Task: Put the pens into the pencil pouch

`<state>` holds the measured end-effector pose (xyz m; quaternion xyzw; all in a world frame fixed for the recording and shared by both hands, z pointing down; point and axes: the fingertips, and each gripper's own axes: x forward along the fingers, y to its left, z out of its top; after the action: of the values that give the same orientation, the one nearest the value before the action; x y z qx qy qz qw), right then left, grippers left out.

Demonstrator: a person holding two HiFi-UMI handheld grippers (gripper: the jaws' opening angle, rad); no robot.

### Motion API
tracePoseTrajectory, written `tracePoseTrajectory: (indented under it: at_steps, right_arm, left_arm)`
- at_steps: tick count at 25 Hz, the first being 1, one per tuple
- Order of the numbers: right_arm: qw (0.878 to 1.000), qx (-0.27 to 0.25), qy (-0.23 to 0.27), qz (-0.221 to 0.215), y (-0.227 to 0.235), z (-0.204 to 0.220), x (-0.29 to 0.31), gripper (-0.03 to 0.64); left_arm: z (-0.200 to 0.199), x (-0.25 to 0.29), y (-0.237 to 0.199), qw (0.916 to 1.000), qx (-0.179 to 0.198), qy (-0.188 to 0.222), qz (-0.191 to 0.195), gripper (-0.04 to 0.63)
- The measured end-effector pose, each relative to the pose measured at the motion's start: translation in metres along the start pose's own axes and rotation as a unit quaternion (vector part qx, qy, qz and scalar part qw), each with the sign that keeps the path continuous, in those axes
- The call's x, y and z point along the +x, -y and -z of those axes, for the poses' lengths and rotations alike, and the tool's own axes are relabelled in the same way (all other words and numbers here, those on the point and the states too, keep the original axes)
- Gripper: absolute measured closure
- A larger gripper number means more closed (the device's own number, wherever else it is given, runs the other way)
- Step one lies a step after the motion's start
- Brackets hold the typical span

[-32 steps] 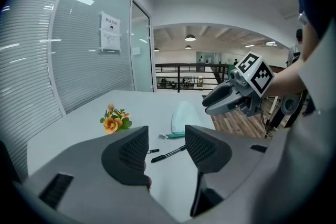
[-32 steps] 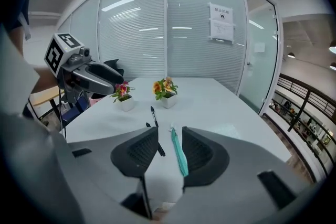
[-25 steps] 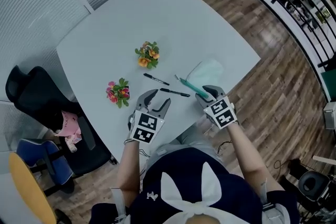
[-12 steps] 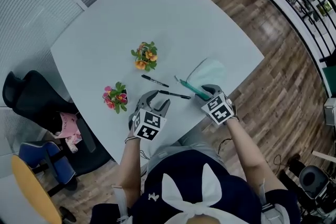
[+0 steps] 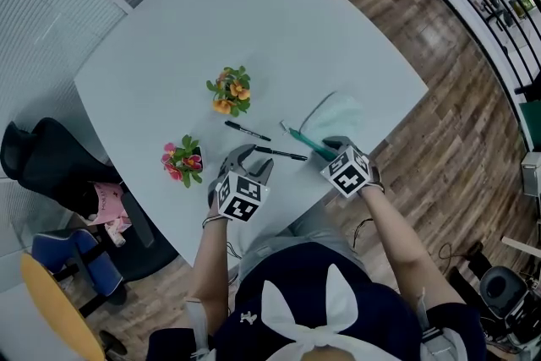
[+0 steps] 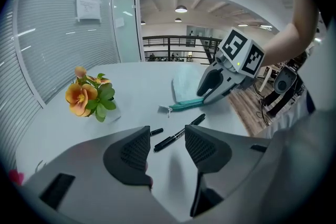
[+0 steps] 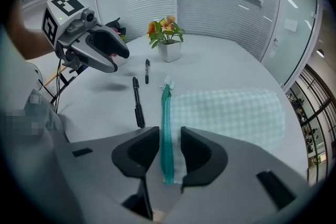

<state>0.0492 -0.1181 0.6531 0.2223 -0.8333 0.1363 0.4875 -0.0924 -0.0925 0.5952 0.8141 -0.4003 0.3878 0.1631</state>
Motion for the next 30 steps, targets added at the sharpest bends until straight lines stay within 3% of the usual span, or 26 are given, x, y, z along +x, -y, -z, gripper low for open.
tracePoseTrajectory:
  at_steps: [10,19,26,30]
  right_arm:
    - [1.000,0.014,-0.007,-0.004,0.001,0.002,0.002,0.555]
    - [0.994,0.101,0.039,-0.024,0.006,-0.008,-0.012,0.558]
    - [0.978,0.186,0.085,-0.041,0.009,-0.017,-0.029,0.560]
    - [0.960,0.247,0.122,-0.055,0.013,-0.026,-0.044,0.561]
  left_arm:
    - [0.020,0.021,-0.003,0.9992,0.020,-0.036,0.005,0.379]
    - [0.029,0.036,-0.004,0.9987,0.014,-0.047,0.016,0.380]
    - [0.033,0.040,-0.005,0.9985,0.013,-0.049,0.018,0.380]
    - [0.031,0.041,-0.005,0.9986,0.013,-0.047,0.019,0.380]
